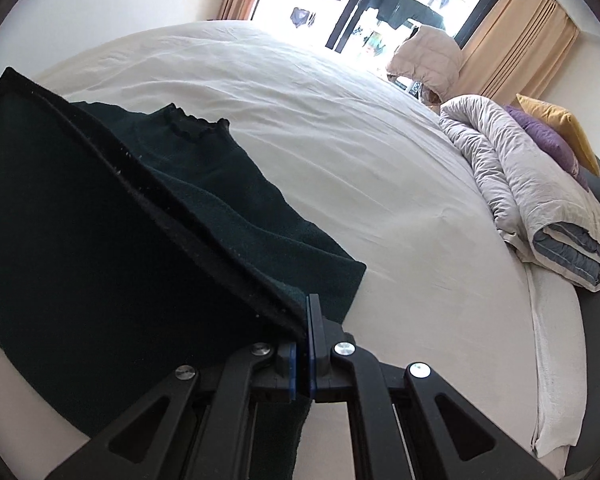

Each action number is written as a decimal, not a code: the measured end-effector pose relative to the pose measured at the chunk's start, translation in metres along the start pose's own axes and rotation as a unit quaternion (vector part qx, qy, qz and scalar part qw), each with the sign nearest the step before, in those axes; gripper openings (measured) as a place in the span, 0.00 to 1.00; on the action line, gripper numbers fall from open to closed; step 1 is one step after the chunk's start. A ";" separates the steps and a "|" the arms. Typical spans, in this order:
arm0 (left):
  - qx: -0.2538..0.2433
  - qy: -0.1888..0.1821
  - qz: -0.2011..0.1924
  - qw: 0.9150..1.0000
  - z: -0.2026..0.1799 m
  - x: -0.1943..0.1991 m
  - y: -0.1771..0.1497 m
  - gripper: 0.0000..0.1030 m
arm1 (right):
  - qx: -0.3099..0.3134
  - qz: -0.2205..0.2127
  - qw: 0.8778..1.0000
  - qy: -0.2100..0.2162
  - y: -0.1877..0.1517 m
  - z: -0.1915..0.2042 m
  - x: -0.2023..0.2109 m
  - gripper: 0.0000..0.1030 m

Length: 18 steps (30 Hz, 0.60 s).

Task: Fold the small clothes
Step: 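Lift the hem with both tools and fold it over toward the collar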

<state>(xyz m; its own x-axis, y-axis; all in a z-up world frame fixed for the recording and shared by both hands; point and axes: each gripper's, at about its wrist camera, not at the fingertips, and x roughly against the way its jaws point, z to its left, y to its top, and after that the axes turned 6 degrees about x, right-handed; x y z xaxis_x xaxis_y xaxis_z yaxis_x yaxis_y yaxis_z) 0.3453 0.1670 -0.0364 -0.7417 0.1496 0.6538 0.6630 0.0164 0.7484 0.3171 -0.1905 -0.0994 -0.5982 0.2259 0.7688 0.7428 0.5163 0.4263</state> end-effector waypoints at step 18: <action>0.001 0.028 0.052 0.998 0.009 -0.116 0.030 0.05 | -0.039 0.065 0.996 0.043 0.039 -0.026 -0.092 0.04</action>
<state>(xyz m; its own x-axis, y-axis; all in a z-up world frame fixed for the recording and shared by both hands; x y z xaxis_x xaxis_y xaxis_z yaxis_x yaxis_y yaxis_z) 0.4517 0.1593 -0.0909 -0.6727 0.0945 0.7338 0.7375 0.0051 0.6754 0.4087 -0.2129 -0.1413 -0.4698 0.2132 0.8567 0.8356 0.4206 0.3535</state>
